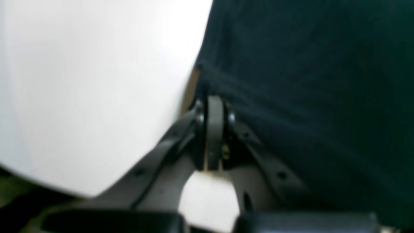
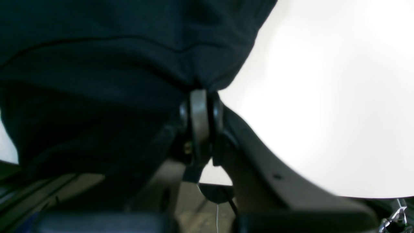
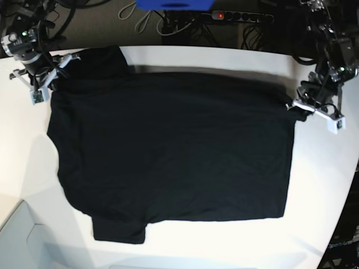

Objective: Layout the t-shirt on the table in an organized manner, then fold the t-shirt properly
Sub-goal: 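Hold the shirt edge with both grippers and lift it up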

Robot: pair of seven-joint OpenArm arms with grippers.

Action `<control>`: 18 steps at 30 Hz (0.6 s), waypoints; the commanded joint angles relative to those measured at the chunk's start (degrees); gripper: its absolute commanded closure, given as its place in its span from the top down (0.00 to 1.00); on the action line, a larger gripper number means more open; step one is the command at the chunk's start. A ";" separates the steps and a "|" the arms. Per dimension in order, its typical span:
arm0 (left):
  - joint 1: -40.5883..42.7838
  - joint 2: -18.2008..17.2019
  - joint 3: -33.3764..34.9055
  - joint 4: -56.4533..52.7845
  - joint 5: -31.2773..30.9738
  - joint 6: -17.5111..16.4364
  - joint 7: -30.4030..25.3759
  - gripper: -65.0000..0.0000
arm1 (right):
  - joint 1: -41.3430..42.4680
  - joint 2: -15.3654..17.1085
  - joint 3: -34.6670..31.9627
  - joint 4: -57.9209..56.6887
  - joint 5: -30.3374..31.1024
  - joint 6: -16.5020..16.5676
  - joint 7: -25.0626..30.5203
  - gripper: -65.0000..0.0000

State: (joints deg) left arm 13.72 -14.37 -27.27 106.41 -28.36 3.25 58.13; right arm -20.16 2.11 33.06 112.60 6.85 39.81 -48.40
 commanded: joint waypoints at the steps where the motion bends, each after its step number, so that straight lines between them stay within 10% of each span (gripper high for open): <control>1: -1.10 -0.71 -0.38 0.89 -0.08 0.14 -0.77 0.00 | 1.39 0.75 0.22 0.85 0.49 0.19 1.50 0.00; 18: -10.07 0.88 -0.12 -6.59 -0.08 0.23 -0.77 0.00 | 16.34 2.42 -0.22 -12.42 0.40 0.19 1.50 0.00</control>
State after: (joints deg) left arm 4.34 -12.69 -27.22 98.98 -28.14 3.27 58.13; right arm -4.71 3.77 32.64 99.18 6.44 39.83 -48.31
